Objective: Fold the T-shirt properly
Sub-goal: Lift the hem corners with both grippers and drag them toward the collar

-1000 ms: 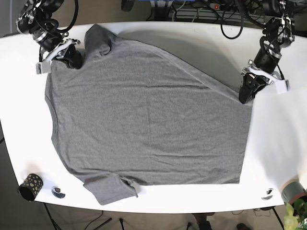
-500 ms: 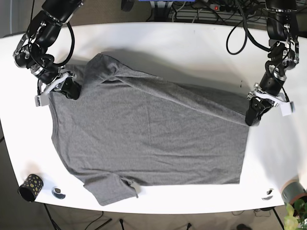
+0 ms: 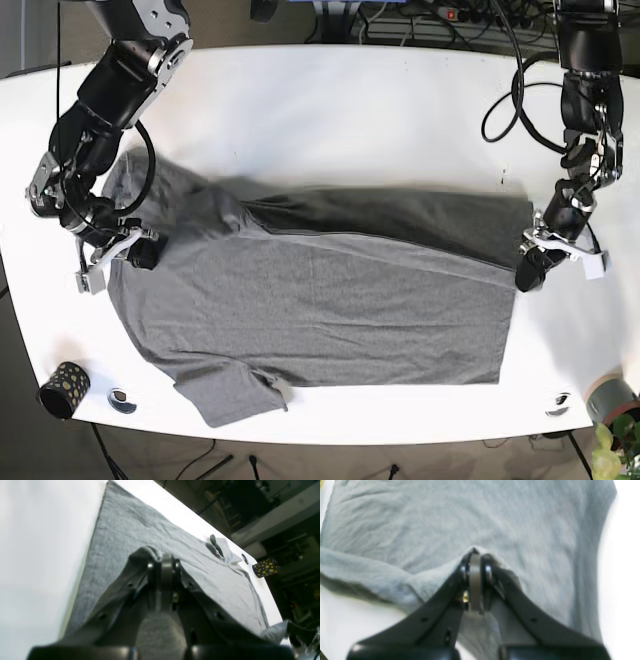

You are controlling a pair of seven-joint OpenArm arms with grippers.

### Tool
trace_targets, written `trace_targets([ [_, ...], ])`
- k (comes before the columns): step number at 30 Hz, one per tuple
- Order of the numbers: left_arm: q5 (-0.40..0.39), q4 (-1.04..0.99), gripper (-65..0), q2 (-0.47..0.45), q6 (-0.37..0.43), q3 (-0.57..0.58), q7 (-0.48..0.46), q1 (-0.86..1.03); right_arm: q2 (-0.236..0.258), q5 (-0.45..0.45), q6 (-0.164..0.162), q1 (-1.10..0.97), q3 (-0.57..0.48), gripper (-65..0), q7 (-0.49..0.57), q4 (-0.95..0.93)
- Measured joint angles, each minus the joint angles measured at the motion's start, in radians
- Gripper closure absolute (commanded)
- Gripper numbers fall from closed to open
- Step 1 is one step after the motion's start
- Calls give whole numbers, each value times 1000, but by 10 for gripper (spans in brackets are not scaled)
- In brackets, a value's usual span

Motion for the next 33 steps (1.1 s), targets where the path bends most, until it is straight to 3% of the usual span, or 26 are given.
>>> trace_targets([
  [10, 5, -191, -10, -15, -7, 129, 5, -154, 61, -82, 0, 93, -137, 0, 185, -214],
  [12, 23, -230, -10, -14, -8, 130, 4, -178, 69, -127, -1, 110, -154, -10, 212, -253],
  [15, 69, -269, -10, -18, -6, 130, 3, -194, 75, -175, 0, 118, -158, -75, 263, -277],
  [19, 113, -296, -10, -17, -8, 130, 2, -196, 83, -238, 1, 118, -158, -79, 296, -277],
  [25, 174, -336, -19, -14, -84, 122, 4, -201, 100, -328, 1, 118, -158, -117, 370, -280],
  [28, 200, -351, -158, -14, -105, 122, 3, -203, 110, -367, 0, 129, -157, -257, 381, -280],
  [31, 240, -362, -414, -9, -113, 122, 5, -216, 115, -383, 0, 126, -155, -422, 384, -276],
  [33, 257, -366, -553, -8, -112, 124, 7, -226, 122, -378, 1, 101, -154, -495, 364, -255],
])
